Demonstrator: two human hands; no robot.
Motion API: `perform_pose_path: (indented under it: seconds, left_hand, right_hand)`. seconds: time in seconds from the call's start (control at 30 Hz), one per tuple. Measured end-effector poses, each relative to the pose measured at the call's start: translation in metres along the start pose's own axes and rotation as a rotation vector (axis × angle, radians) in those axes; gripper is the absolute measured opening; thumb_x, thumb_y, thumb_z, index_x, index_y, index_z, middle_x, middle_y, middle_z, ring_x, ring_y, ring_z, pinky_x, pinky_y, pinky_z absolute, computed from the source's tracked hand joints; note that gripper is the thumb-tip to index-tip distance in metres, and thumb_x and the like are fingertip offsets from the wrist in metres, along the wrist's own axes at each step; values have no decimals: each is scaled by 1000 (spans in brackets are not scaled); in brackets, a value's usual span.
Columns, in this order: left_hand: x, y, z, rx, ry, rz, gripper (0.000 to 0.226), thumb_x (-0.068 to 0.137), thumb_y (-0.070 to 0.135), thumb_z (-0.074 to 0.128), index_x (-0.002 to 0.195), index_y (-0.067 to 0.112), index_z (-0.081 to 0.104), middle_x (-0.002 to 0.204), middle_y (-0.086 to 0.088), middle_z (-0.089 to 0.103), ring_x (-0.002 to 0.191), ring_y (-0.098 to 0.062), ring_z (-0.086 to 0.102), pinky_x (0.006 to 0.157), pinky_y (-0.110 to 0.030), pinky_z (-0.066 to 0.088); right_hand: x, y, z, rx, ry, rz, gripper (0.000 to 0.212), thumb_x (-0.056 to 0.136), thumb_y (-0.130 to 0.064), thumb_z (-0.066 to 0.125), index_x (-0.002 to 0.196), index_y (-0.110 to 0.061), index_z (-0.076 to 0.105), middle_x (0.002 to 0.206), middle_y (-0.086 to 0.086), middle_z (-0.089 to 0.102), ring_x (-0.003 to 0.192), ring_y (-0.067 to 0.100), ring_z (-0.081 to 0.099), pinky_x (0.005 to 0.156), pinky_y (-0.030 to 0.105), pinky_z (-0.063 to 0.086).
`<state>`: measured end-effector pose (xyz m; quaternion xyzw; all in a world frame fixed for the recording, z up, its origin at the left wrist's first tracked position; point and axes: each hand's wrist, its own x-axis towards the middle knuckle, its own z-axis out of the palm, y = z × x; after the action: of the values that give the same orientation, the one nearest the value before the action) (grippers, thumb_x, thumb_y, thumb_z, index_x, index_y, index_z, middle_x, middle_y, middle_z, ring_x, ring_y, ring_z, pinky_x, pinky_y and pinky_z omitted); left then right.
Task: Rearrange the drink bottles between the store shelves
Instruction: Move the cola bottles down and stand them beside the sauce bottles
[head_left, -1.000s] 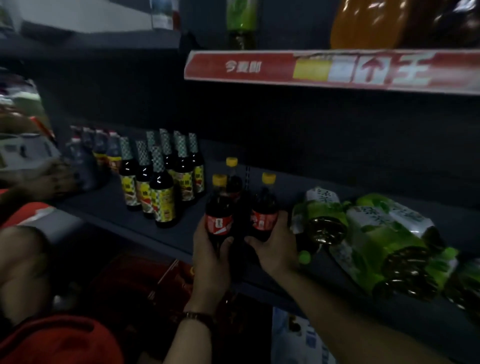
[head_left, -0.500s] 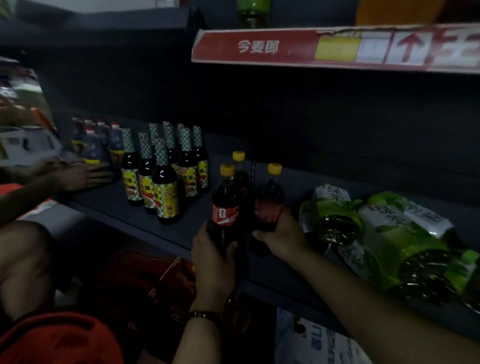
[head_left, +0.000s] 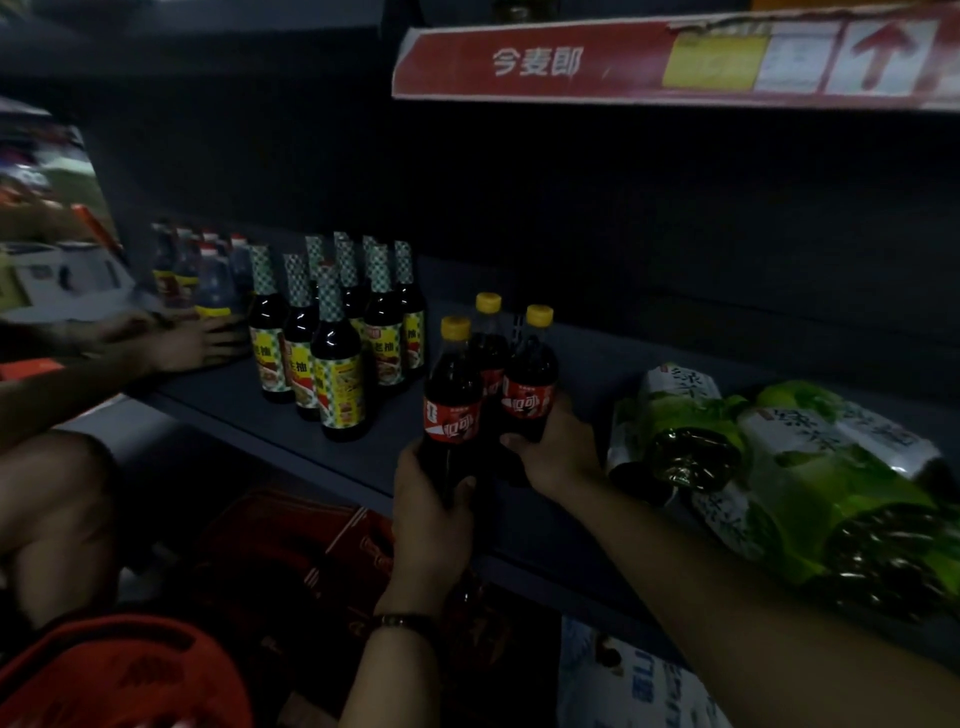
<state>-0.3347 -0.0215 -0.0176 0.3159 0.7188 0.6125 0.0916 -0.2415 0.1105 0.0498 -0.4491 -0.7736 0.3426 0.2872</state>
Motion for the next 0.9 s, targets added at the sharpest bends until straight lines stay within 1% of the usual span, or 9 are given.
perform_pose_path:
  seconds: [0.13,0.23,0.3,0.37,0.43,0.5,0.57,0.7,0.9]
  left_hand:
    - [-2,0,6,81,36,-56,75,84,22,91,145,13,47,133,-2,44,125,-19,47,111,-40,45]
    - [-4,1,9,114,89,-58,67,83,19,91,136,11,51,133,-11,49,124,-29,51,108,-47,48]
    - [-3,-1,10,137,120,-34,55,84,17,89,124,16,50,125,-10,57,117,-32,58,99,-52,53]
    - [0,-3,9,165,99,-41,53,88,17,82,116,28,38,115,-5,64,108,-33,65,90,-54,56]
    - [2,-8,8,137,25,-41,55,92,16,73,115,36,27,113,-3,64,105,-33,67,88,-58,57]
    - [4,-13,6,114,-60,-16,51,93,13,66,116,37,27,115,-1,62,104,-30,66,88,-60,57]
    - [3,-12,4,143,-89,11,47,95,10,62,120,35,32,116,-1,60,107,-32,63,91,-57,55]
    - [6,-5,8,252,-52,-30,55,103,17,59,154,26,42,136,-10,51,130,-34,46,104,-45,40]
    - [9,-5,22,130,20,2,58,97,12,66,151,24,50,137,-4,61,128,-27,55,106,-54,49]
  right_hand:
    - [2,1,2,5,4,5,60,93,-24,81,141,-12,46,140,11,63,124,30,63,90,28,48]
    - [-1,1,1,18,-7,28,63,93,-25,82,140,-10,44,140,12,62,124,31,63,88,28,47]
    - [-10,2,1,37,42,46,65,89,-29,84,136,-12,42,136,12,62,120,31,64,87,31,51]
    - [-24,6,3,13,203,23,52,90,-29,80,127,-16,46,128,8,62,114,29,64,89,37,55]
    - [-38,8,6,-11,279,-66,30,93,-25,73,116,-21,54,107,-4,62,103,22,65,84,38,55]
    - [-48,8,9,-6,180,-141,21,97,-26,70,115,-23,60,96,-14,61,94,15,66,79,34,54]
    - [-52,4,12,-4,63,-169,29,98,-34,70,125,-27,62,102,-14,67,94,12,68,79,29,53]
    - [-51,-6,19,36,-18,-148,41,95,-43,73,132,-28,64,114,-8,73,103,14,70,90,39,60]
    - [-43,-7,26,52,-24,-128,38,95,-43,75,126,-22,67,116,-3,75,103,13,71,79,23,54]
